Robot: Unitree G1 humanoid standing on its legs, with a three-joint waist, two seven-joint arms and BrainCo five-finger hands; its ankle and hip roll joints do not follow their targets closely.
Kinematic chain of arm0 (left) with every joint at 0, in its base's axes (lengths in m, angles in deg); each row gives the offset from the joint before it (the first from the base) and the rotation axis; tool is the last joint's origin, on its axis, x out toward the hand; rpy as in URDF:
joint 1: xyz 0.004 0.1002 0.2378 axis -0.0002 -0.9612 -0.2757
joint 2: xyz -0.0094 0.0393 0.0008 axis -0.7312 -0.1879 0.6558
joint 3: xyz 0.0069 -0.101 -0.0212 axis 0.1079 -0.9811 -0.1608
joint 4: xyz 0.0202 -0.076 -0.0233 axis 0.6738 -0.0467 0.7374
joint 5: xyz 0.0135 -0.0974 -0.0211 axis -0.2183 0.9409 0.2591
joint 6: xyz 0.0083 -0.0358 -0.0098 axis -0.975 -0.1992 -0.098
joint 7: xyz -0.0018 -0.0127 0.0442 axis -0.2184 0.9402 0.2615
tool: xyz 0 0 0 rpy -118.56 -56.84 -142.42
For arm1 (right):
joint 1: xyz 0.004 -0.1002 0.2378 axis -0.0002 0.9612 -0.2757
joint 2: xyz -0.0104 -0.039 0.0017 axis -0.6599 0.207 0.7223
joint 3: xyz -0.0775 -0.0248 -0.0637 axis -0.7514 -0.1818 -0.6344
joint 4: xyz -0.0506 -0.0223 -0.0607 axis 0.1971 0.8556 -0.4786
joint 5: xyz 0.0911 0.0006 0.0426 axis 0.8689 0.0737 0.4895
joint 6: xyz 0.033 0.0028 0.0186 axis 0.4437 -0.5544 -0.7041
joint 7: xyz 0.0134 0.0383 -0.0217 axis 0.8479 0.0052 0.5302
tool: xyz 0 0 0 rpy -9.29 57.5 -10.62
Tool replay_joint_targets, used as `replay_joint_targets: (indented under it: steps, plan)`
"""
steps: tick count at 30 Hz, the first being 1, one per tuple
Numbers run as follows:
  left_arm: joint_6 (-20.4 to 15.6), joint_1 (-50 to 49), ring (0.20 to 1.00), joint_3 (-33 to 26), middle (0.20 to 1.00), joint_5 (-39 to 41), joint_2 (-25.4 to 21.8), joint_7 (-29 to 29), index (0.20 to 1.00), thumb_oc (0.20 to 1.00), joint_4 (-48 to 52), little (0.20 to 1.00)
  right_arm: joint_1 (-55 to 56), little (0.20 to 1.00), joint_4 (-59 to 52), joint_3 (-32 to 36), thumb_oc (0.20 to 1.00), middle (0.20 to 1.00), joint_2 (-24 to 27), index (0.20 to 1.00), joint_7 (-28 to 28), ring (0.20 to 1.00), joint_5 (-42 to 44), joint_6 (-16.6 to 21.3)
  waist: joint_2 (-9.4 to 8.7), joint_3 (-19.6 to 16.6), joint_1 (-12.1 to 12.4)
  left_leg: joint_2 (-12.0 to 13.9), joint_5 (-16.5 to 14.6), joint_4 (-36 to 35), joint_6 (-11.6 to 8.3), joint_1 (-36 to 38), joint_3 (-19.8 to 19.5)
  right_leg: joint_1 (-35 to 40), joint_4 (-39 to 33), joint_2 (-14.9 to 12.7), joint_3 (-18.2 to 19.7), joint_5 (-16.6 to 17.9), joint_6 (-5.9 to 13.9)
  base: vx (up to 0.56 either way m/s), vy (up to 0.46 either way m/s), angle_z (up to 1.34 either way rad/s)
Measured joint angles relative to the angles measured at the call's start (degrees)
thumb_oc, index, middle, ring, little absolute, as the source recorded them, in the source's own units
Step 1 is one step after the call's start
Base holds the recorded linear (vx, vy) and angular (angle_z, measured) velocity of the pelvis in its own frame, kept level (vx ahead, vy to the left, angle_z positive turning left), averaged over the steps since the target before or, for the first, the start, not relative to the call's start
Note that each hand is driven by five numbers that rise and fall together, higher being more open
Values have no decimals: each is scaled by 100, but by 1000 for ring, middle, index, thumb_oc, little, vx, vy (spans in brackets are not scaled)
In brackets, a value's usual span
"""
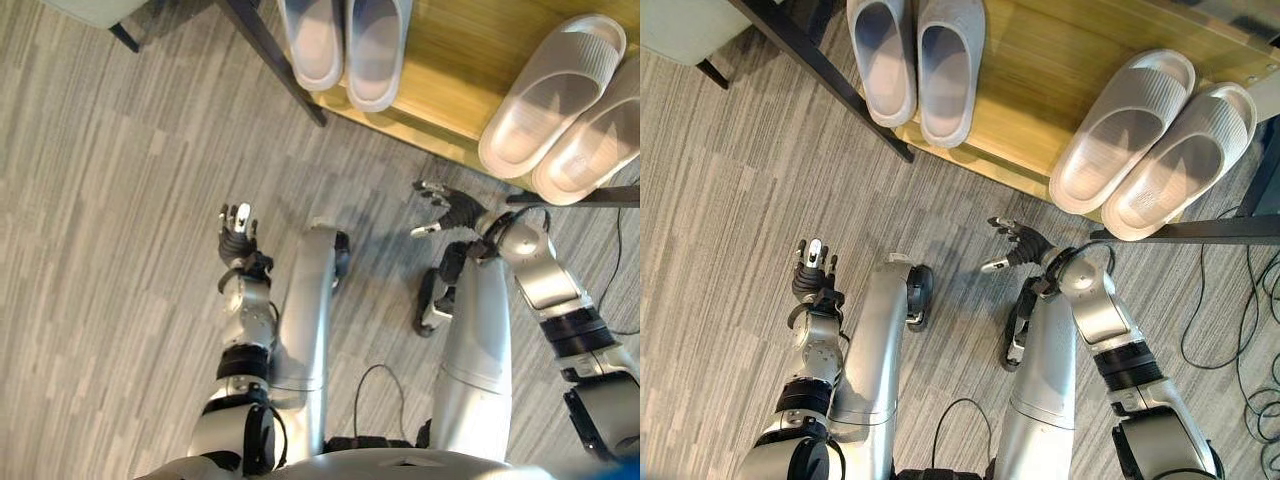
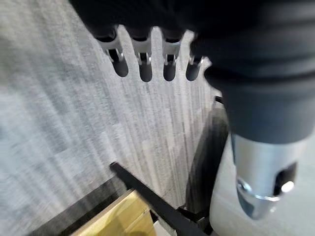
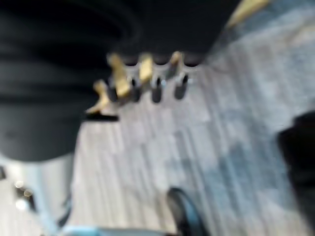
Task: Arrange the slippers neatly on the shoe rack.
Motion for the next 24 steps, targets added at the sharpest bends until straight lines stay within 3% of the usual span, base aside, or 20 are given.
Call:
replay_joint_targets:
  steps: [3,12,19,24]
  plan:
    - [48,-371,1000,218,1000,-14,256,11,1000,1000,46,1000,475,1000,26,-51,1000,1000,4,1000,-289,1000,-14,132,-4,-630,17,7,194,-628,-6,86,-82,154,-737,5,-208,235,45,-128,61,-2]
    - [21,-886,1000,613,1000,-479,104,-1,1000,1000,-97,1000,1330,1000,604,-330,1000,1000,-107,1000,-1121,1000,-154,611,-135,-1067,5,99,900,-3153,65,2234,-143,2251,-3467,183,-548,1211,199,-53,43,-5]
    - [37,-1516,1000,991,1000,-1265,-14,-28,1000,1000,-202,1000,1783,1000,1475,-608,1000,1000,-99,1000,-1477,1000,-336,903,-246,-1256,6,107,1192,-4277,133,3472,-169,3516,-4715,252,-679,1617,275,96,22,0]
    - [42,-1903,1000,1321,1000,-1726,-191,-29,1000,1000,-373,1000,2120,1000,2548,-783,1000,1000,-584,1000,-1704,1000,-386,1254,-364,-1591,25,185,1524,-5451,124,4610,-189,4661,-6019,425,-754,2091,298,123,-26,-8]
